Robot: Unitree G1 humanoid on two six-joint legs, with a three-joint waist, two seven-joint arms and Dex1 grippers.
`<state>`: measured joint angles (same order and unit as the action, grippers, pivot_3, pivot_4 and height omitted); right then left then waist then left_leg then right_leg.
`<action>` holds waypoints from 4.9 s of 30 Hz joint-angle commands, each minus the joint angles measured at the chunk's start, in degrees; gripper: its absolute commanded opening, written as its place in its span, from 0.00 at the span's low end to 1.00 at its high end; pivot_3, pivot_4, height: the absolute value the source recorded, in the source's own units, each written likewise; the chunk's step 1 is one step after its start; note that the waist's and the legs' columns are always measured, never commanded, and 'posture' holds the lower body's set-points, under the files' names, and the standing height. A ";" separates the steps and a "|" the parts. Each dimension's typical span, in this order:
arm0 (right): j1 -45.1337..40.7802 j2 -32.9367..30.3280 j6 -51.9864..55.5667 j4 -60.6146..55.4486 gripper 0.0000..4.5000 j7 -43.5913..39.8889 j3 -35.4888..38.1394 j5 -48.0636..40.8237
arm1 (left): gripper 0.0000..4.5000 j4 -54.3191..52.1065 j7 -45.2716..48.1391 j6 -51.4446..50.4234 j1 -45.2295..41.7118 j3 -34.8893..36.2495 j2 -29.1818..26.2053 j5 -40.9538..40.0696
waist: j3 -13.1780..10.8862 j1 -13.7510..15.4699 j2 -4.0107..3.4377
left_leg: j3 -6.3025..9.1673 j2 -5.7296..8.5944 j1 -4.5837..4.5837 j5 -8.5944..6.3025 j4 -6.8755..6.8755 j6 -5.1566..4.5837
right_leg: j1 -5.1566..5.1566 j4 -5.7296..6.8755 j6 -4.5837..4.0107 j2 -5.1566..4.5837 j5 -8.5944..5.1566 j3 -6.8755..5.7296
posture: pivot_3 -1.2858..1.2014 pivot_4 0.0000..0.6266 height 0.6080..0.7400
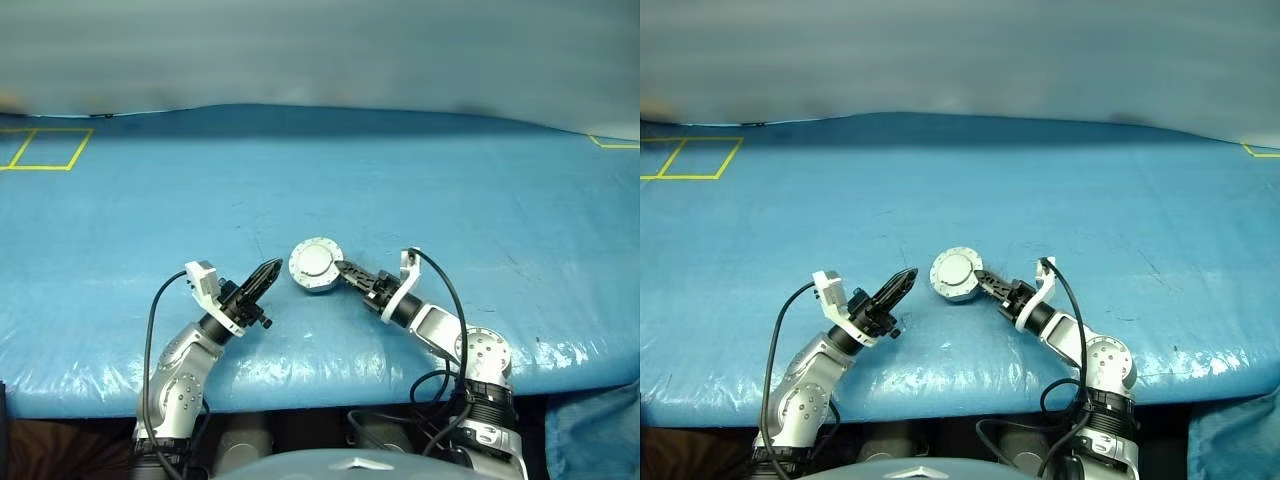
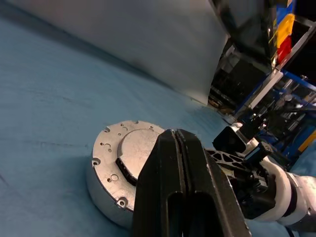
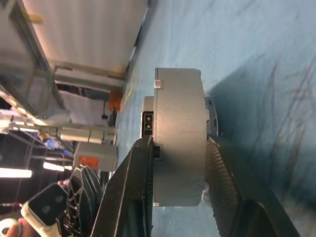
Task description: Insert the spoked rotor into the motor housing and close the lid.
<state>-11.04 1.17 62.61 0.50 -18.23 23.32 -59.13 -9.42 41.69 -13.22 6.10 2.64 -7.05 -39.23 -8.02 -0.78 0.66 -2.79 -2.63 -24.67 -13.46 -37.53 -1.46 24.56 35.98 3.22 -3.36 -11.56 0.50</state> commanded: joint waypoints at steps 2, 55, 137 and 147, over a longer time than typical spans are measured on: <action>-2.60 2.82 -4.14 -6.04 0.26 3.13 4.87 -10.71 | 0.20 -1.37 -1.46 1.83 0.63 1.67 3.67 -2.88 | -0.06 -0.04 -0.03 | 0.00 0.00 -0.02 0.00 -0.03 0.00 | -0.01 0.00 0.02 0.03 0.00 0.01 | 0.52 0.24 1.00; 10.40 -0.83 -13.26 -17.62 0.26 12.51 -14.87 -28.90 | 0.56 2.27 -10.67 -16.46 -3.70 -5.49 16.39 -28.60 | -0.11 -0.69 -0.07 | 0.22 -0.01 -0.06 -0.04 -0.38 -0.07 | -0.12 0.04 0.04 0.19 0.02 0.14 | 0.52 0.24 1.00; 6.93 -16.80 -50.63 -12.33 0.70 -4.32 -24.59 40.70 | 1.00 4.83 -14.73 17.73 -13.11 -10.76 -5.82 25.39 | -0.09 -0.43 0.02 | -0.16 0.03 0.07 0.01 -0.58 -0.12 | -0.32 0.02 0.32 0.22 0.26 0.28 | 0.52 0.24 1.00; 7.79 -26.46 -50.72 -7.45 0.82 -12.41 -21.77 42.52 | 1.00 4.22 -4.45 13.52 -12.83 -13.97 -12.64 26.11 | -0.10 -0.04 -0.01 | -0.15 -0.01 0.17 0.04 -0.61 -0.09 | -0.29 0.23 0.15 0.26 0.14 0.30 | 0.52 0.24 1.00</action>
<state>-3.19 -24.49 12.66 -5.99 -29.11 0.45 -16.09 -2.62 36.64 0.12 -6.57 -11.77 -19.41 -13.13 -8.11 -0.83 0.65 -2.95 -2.63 -24.50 -13.43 -38.14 -1.56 24.28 36.20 3.36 -3.11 -11.41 0.81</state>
